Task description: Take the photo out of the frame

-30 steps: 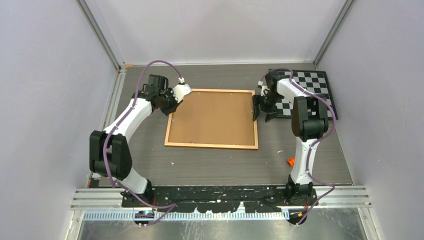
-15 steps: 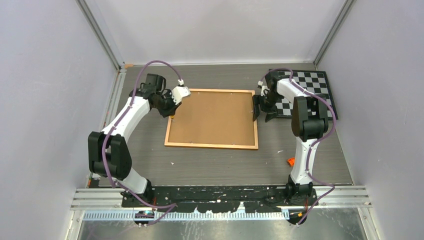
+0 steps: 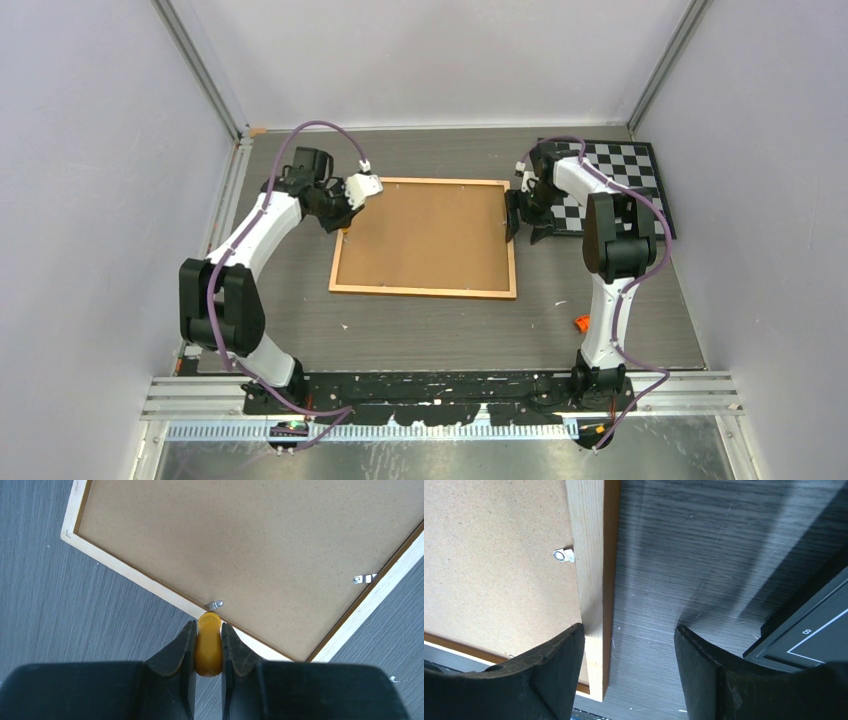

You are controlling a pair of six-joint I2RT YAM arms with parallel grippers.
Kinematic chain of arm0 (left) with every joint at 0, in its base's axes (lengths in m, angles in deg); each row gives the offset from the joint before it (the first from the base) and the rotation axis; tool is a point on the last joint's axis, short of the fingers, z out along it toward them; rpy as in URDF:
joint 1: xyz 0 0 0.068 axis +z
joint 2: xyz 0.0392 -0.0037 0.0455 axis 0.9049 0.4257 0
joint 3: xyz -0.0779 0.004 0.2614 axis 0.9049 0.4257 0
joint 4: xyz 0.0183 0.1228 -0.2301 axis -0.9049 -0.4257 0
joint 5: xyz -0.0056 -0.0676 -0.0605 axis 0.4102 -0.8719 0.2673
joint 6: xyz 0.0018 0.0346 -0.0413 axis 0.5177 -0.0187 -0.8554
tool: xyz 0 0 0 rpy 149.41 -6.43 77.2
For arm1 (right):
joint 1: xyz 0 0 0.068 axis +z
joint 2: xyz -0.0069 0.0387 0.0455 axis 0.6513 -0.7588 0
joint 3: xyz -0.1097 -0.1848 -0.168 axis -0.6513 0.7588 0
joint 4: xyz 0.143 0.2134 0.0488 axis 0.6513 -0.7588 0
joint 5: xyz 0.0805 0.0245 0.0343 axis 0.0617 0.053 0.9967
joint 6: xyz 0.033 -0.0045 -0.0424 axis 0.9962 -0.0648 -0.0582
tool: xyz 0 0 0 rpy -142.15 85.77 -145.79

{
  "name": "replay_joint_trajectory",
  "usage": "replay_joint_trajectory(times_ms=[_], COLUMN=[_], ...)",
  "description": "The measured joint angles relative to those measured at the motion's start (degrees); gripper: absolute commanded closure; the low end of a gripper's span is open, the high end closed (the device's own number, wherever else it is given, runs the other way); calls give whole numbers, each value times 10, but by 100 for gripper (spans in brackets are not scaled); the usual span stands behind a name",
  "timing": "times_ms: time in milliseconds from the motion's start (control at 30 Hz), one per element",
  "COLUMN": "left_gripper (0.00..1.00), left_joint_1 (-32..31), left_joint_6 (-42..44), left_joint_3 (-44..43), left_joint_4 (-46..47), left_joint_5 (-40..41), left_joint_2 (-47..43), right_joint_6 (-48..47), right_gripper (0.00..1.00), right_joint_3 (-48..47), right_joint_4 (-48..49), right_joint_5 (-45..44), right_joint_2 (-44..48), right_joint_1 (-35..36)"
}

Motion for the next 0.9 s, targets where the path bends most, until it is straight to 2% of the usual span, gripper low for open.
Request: replay_joint_trajectory(times_ms=[567,900], left_gripper=[100,100], left_joint_1=[21,21], left_joint_6=[21,27], left_joint_3=[-5,0], left_joint_4=[-40,-2], left_joint_5=[-23,-25], left_joint_2=[1,8], right_joint_6=[0,0], right_gripper=[30,30], right_joint_3=[-3,-7], right_joint_4=[-3,-6], right_joint_5=[-4,-5], right_joint_2=[-1,-4], right_joint_1=[2,3])
